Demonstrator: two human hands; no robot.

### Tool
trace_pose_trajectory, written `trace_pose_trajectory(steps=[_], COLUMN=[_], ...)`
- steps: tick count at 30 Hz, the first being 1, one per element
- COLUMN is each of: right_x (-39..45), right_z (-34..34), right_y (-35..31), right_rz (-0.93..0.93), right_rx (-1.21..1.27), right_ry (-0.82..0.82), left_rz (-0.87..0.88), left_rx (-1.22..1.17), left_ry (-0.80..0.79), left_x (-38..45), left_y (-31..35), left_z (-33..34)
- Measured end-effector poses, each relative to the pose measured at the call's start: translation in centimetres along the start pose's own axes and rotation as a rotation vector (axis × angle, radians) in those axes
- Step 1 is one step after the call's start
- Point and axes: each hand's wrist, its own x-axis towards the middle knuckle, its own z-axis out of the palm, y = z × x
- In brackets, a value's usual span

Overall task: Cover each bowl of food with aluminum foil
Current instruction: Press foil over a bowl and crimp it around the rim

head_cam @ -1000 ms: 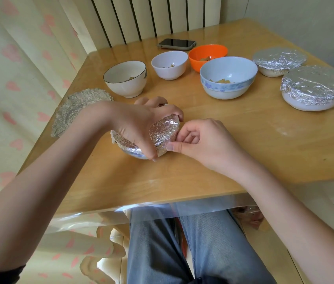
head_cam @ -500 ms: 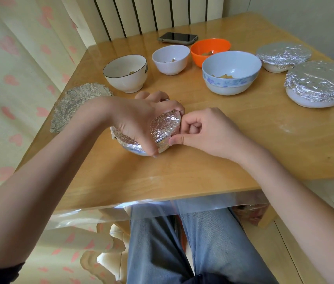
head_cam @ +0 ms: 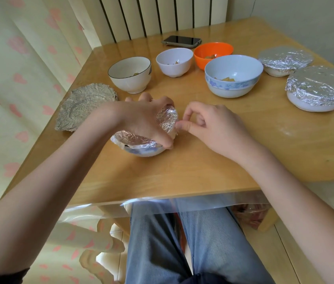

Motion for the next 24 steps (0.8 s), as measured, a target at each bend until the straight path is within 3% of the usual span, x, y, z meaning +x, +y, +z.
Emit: trace_pose_trajectory(steps=[4,10,15,24], right_x=[-1.1,-1.0,0.0,1.7], right_z=[-0.3,0.9,1.5,0.8], right_y=[0.6,-0.6,-0.3,1.1], right_rz=[0.004,0.037,0.016,-0.001], right_rx=[0.114,0.109,0.235,0.492], right_ry=[-0.013,-0.067,-0.094,-0.259], left_rz=[-0.018,0.16,0.238,0.23], left_rx=[-0.108,0.117,0.051,0.022], left_ry=[-0.068,-0.15,-0.066,-0.074], left_x=[-1.1,-0.8,-0.1,-0.1], left_y=[0.0,-1.0,-1.2,-1.2], left_z=[-1.0,-1.7,-0.5,-0.5])
